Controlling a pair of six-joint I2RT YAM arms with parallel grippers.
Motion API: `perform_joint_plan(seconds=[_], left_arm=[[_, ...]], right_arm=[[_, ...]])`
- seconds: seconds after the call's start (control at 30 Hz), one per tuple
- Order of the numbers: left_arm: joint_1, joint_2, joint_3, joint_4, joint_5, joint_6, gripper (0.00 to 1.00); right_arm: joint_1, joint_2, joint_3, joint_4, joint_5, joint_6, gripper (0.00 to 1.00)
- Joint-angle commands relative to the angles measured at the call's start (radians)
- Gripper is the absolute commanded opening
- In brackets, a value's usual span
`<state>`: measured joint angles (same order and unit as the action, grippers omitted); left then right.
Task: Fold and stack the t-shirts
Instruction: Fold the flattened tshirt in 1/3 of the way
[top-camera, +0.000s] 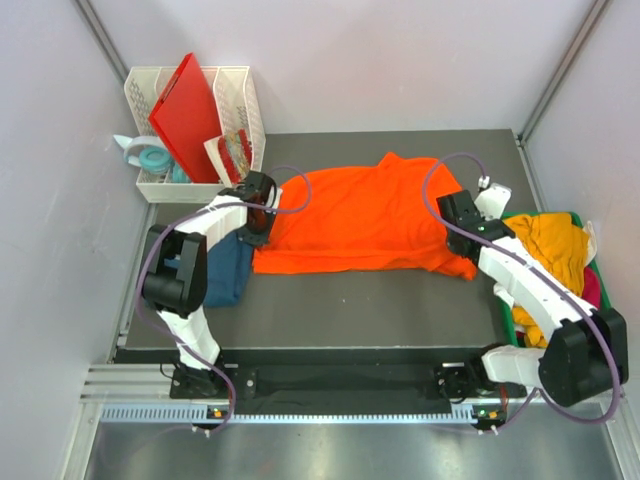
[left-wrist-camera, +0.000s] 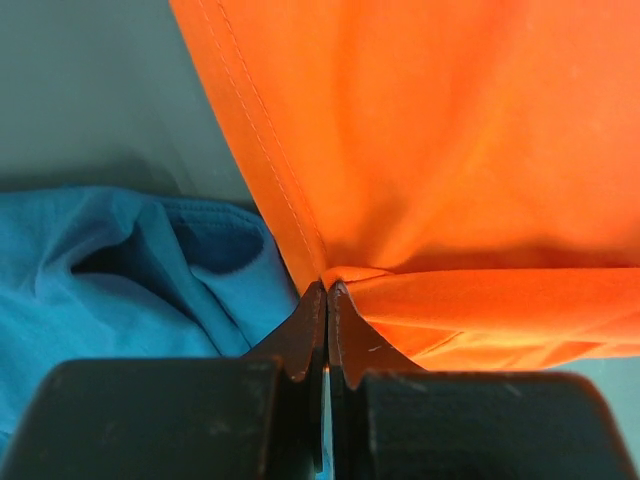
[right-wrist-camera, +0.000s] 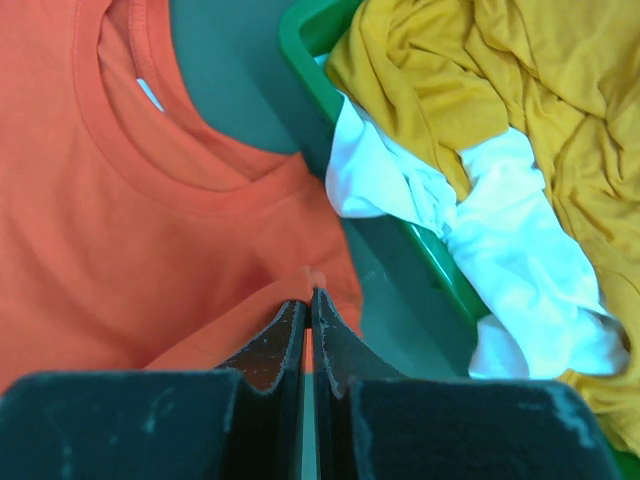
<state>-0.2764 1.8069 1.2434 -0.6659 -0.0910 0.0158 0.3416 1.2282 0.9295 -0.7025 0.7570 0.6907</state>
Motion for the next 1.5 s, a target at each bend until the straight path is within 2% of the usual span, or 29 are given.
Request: perform_joint_plan(seconds=[0.0,0.27,0.4,0.77,1.47], left_arm=[[0.006,0.028,0.048,0.058,-0.035,-0.013,0.0],[0.005,0.071,0.085,0.091,-0.073,-0.014,0.0],[0.008,0.08,0.1,0.109,-0.085,-0.06,0.0],[0.009,0.126,0.143,0.112,-0.107,-0.063,0.0],[0.013,0.246,0.241,0.152,-0.153,-0.057,0.0]], right_arm=[[-0.036,0.06,0.003,0.139,-0.019,-0.091,0.0],[-0.084,0.186,0.071,0.227,-0.053,-0.164,0.0],[-0.101,0.221,0.103,0.259,-0.064,-0.18,0.0],[-0.134,0.353,0.218,0.29,-0.085,-0.207,0.0],[-0.164,0.559,0.265,0.345,-0.105,-0.2,0.0]])
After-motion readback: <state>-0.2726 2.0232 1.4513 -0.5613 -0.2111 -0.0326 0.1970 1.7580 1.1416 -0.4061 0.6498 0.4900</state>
